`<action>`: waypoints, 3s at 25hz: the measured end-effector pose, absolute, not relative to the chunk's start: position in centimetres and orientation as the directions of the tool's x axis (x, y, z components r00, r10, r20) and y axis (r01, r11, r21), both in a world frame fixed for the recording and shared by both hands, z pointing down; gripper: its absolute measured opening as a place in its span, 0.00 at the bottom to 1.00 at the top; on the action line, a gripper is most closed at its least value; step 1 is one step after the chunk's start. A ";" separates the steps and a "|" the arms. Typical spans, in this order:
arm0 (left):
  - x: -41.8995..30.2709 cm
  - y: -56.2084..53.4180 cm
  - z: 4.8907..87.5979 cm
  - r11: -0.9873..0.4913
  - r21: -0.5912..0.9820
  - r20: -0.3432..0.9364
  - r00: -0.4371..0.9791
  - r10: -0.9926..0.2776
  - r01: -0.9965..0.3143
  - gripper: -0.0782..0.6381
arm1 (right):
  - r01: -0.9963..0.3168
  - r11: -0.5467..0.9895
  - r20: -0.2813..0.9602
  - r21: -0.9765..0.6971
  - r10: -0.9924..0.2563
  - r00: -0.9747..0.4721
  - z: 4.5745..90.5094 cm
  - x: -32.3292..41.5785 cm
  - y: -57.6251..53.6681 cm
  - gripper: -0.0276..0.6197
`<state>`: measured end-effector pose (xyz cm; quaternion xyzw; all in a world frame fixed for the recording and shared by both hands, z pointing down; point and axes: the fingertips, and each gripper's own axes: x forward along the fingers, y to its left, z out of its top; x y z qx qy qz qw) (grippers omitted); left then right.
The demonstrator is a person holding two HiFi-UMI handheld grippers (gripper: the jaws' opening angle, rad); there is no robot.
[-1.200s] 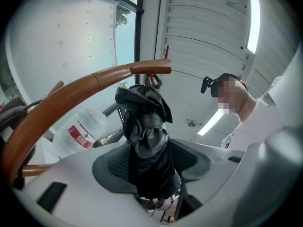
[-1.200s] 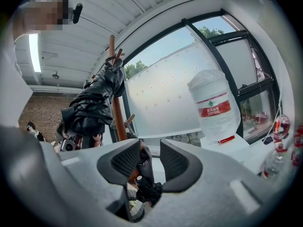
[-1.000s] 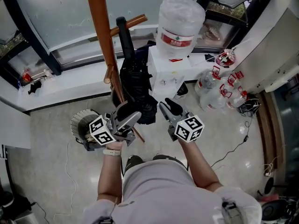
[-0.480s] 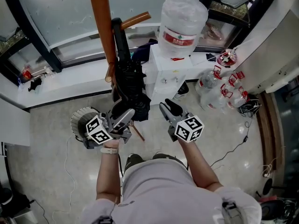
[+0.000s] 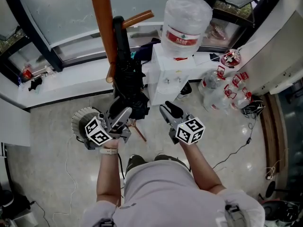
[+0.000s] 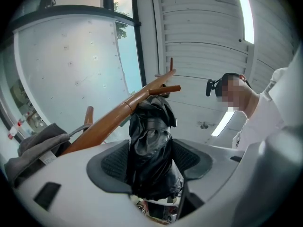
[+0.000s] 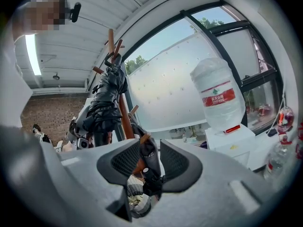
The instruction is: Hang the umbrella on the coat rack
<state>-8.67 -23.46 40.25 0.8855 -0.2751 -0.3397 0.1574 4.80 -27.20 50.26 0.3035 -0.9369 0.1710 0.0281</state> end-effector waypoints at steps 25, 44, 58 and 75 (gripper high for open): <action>-13.1 -21.7 44.2 -0.542 0.540 -0.312 0.445 -0.839 -0.644 0.47 | -0.463 0.822 0.160 -0.332 -0.435 -0.886 51.5 2.4 -24.9 0.23; -12.7 -15.1 46.6 -0.233 0.337 -0.007 0.246 -0.969 -0.912 0.38 | -0.207 0.936 0.074 -0.283 -0.194 -0.978 48.4 -2.2 -20.0 0.23; -14.7 -9.7 47.3 -0.098 0.279 0.049 0.116 -0.992 -0.955 0.31 | -0.039 0.973 0.049 -0.225 -0.029 -0.998 46.4 -5.8 -15.1 0.23; -14.3 -7.9 47.7 -0.092 0.260 0.082 0.117 -0.990 -0.961 0.31 | 0.014 0.988 0.096 -0.154 0.029 -0.995 47.4 -7.1 -11.7 0.23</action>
